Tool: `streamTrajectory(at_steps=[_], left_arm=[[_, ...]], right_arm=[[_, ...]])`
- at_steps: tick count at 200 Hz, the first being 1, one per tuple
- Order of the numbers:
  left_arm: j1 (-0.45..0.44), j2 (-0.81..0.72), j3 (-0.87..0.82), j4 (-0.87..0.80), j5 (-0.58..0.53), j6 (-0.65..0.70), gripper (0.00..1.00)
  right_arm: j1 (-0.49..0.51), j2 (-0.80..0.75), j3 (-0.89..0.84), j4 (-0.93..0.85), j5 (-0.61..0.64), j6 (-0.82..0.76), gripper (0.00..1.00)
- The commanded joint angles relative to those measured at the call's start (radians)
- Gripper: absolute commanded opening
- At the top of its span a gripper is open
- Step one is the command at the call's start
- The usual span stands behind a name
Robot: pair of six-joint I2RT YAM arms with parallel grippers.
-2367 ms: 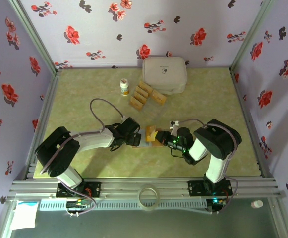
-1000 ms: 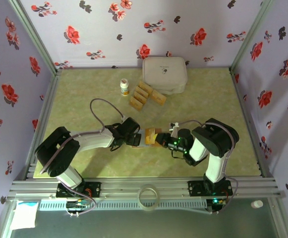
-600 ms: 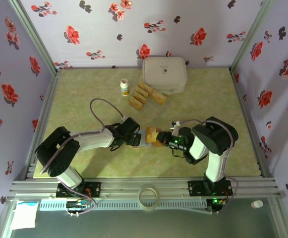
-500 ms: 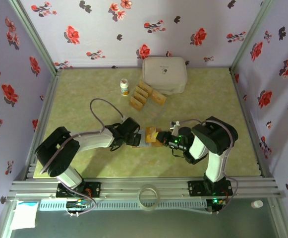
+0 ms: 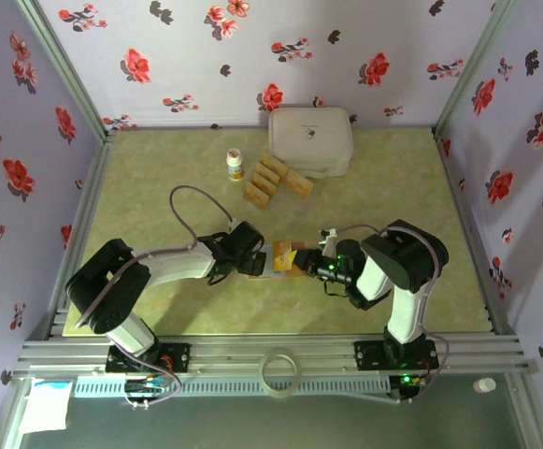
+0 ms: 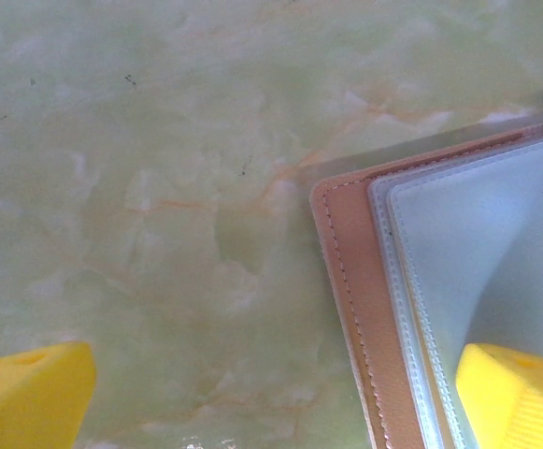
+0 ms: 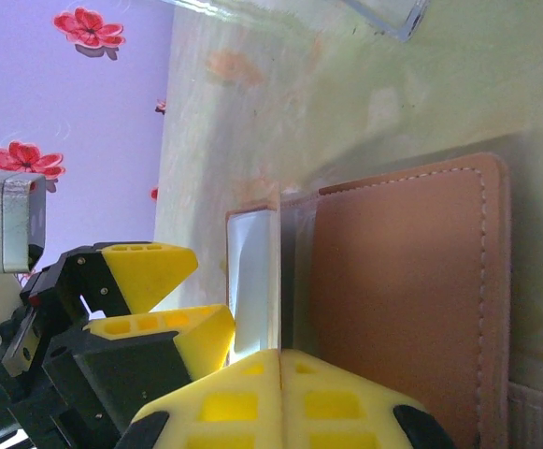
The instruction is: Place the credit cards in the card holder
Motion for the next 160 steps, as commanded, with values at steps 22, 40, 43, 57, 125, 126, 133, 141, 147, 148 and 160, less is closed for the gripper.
streamTrajectory(at_steps=[22, 40, 43, 57, 125, 126, 133, 141, 147, 148, 160], left_arm=[[-0.007, 0.032, -0.009, -0.066, -0.031, 0.011, 1.00], [-0.007, 0.033, -0.008, -0.067, -0.030, 0.009, 1.00], [-0.006, 0.033, -0.008, -0.067, -0.030, 0.009, 1.00], [-0.008, 0.032, -0.009, -0.067, -0.030, 0.008, 1.00], [-0.008, 0.036, -0.009, -0.065, -0.030, 0.010, 1.00], [-0.007, 0.036, -0.009, -0.065, -0.031, 0.010, 1.00], [-0.007, 0.036, -0.009, -0.065, -0.031, 0.011, 1.00], [-0.006, 0.036, -0.009, -0.065, -0.031, 0.011, 1.00], [-0.007, 0.036, -0.009, -0.063, -0.031, 0.011, 1.00], [-0.007, 0.036, -0.008, -0.064, -0.031, 0.010, 1.00], [-0.006, 0.036, -0.009, -0.064, -0.031, 0.010, 1.00]], right_arm=[[0.011, 0.014, -0.010, 0.013, -0.006, -0.009, 0.00], [0.011, 0.017, -0.018, 0.013, 0.005, 0.000, 0.00], [0.011, 0.019, -0.020, 0.013, 0.007, 0.002, 0.00], [0.012, 0.022, -0.026, 0.013, 0.016, 0.008, 0.00], [0.012, 0.031, -0.045, 0.013, 0.037, 0.019, 0.00], [0.012, 0.031, -0.045, 0.013, 0.037, 0.019, 0.00], [0.014, 0.033, -0.046, 0.013, 0.037, 0.019, 0.00], [0.014, 0.034, -0.046, 0.013, 0.039, 0.021, 0.00], [0.014, 0.037, -0.046, 0.013, 0.037, 0.022, 0.00], [0.014, 0.038, -0.046, 0.013, 0.038, 0.022, 0.00], [0.015, 0.038, -0.048, 0.013, 0.038, 0.022, 0.00]])
